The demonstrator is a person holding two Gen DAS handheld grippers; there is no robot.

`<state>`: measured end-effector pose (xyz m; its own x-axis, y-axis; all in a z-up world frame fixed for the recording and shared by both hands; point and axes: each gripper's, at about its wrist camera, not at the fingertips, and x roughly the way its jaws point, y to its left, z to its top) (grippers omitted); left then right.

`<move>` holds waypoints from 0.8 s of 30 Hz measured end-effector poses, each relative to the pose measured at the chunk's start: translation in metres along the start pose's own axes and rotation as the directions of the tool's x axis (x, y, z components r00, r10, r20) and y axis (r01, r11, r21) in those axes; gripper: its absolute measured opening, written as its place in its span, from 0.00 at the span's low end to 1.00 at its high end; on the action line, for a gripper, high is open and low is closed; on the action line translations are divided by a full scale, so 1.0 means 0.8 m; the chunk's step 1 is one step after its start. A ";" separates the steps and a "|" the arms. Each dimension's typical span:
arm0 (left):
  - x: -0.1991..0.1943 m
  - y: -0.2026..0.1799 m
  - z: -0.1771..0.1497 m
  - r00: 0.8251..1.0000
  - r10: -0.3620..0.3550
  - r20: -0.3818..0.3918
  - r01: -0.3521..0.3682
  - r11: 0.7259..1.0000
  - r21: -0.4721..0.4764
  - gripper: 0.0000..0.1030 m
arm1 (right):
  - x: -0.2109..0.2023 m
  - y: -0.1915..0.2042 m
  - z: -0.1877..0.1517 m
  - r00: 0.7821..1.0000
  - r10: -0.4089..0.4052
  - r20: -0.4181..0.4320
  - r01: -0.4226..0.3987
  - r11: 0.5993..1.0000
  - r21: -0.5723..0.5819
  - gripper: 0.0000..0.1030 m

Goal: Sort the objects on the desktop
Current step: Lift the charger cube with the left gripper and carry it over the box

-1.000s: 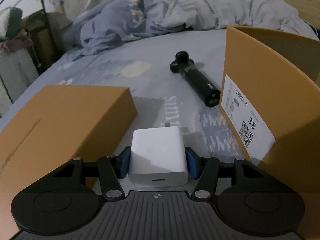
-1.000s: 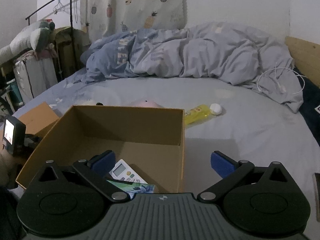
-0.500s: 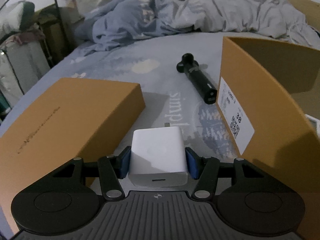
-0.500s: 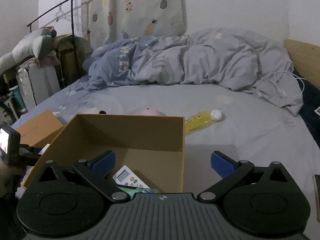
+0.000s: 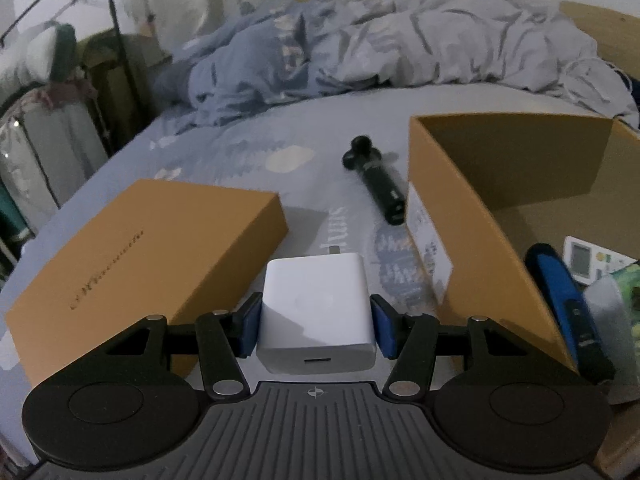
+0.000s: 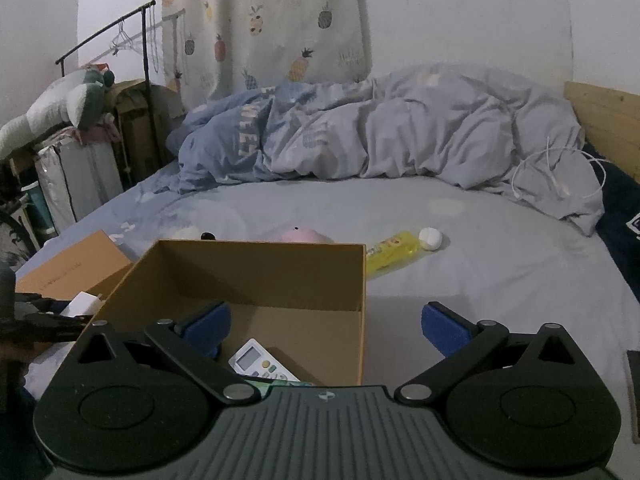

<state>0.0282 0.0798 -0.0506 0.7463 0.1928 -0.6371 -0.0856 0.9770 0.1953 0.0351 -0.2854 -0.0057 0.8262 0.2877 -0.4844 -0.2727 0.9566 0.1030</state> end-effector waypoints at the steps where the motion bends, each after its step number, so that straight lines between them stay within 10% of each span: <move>1: -0.005 -0.001 0.001 1.000 -0.001 0.006 0.001 1.000 0.001 0.57 | -0.001 0.000 0.000 1.000 0.000 0.001 0.000 1.000 0.000 1.00; 24: -0.106 -0.048 0.058 0.978 -0.129 0.163 0.135 0.990 -0.027 0.57 | -0.006 0.006 -0.003 1.000 0.025 -0.003 -0.025 1.000 -0.019 1.00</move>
<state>-0.0009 0.0214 0.0304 0.8484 0.0478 -0.5271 -0.0020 0.9962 0.0871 0.0284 -0.2827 -0.0051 0.8178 0.3110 -0.4843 -0.3023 0.9481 0.0984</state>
